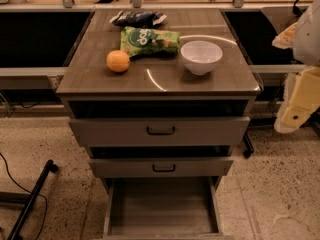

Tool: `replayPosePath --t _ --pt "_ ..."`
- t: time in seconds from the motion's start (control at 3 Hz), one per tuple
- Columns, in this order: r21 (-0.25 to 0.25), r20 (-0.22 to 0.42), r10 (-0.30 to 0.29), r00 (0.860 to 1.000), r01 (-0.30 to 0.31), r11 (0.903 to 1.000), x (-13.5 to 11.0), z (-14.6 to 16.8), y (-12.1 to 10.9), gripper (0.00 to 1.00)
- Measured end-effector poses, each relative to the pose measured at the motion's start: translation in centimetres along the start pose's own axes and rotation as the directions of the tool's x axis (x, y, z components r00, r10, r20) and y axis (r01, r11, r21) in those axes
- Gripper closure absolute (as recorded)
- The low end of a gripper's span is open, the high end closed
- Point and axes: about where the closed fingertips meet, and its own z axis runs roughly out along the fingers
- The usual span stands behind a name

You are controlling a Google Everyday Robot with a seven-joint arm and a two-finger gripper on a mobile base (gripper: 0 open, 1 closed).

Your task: Place orange into bottom drawer

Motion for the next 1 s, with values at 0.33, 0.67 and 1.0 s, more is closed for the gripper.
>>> replayPosePath --t 0.33,0.67,1.0 --pt "0.0 0.001 0.0 1.0 0.0 1.0 0.0 0.0 0.0 0.0" --pt "0.003 0.036 -0.004 0.999 0.004 1.0 -1.5 0.4 -0.8 0.0" --pt "-0.006 0.124 -0.016 0.992 0.017 0.9998 -4.9 1.6 -2.3 0.0"
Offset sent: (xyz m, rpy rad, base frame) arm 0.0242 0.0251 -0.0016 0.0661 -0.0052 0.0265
